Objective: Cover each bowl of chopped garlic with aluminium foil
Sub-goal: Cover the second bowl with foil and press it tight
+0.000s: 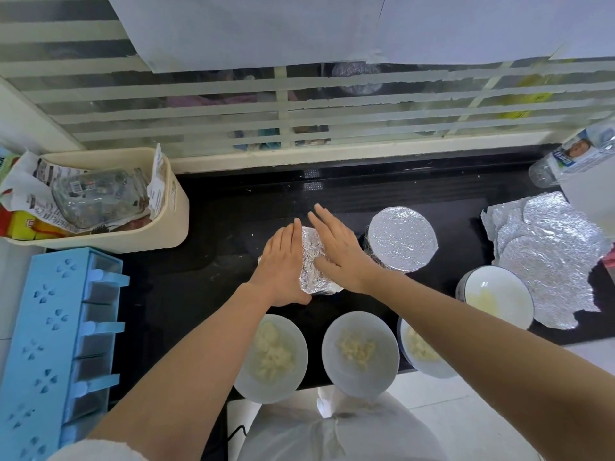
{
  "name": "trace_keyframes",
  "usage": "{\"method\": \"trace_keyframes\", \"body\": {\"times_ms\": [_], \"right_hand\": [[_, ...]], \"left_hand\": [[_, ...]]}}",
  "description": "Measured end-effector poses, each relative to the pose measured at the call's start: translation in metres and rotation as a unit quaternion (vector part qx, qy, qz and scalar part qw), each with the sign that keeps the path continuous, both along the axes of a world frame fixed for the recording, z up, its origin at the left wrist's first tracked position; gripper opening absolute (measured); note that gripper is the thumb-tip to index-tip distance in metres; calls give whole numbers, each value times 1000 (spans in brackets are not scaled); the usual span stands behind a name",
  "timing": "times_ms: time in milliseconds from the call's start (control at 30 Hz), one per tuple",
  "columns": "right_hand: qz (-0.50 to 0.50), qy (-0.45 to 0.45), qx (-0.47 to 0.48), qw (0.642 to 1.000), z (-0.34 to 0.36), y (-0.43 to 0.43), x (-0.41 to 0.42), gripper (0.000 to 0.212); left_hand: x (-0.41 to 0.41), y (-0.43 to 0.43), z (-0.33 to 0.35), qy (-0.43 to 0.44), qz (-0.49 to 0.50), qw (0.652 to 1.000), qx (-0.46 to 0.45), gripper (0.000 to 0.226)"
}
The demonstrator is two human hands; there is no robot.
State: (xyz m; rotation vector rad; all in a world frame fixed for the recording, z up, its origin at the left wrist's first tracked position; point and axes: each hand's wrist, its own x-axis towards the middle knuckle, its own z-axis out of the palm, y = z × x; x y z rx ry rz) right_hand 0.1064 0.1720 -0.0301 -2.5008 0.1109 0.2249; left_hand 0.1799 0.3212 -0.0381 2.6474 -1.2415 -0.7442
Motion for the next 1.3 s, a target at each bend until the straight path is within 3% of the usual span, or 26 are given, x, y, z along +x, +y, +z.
{"method": "trace_keyframes", "body": {"times_ms": [67,233,367,600,933,1033,1200,1300], "right_hand": [[-6,-38,-16,999,-8,10,-7,72],[-13,-44,-58,997,-35,34,-13,66],[-162,3,63,985,-36,29,-9,61],[-246,31,240,939,-29,23,-9,52],[-288,62,317,902,-31,17,-4,46],[-257,77,288,919,-28,13,-2,48],[-186,-41,80,978,-23,17,6,52],[-90,-53,6,995,-31,24,12,60]], "left_hand": [[1,0,-1,4,0,1000,1,133],[2,1,-6,14,-2,1000,-8,132],[1,1,-6,1,11,1000,-23,137],[0,1,-7,-16,11,1000,-18,142],[0,0,-5,-15,9,1000,-19,141],[0,0,-4,-10,9,1000,-18,141],[0,3,-6,0,9,1000,-19,139],[2,3,-8,5,8,1000,-26,139]]}}
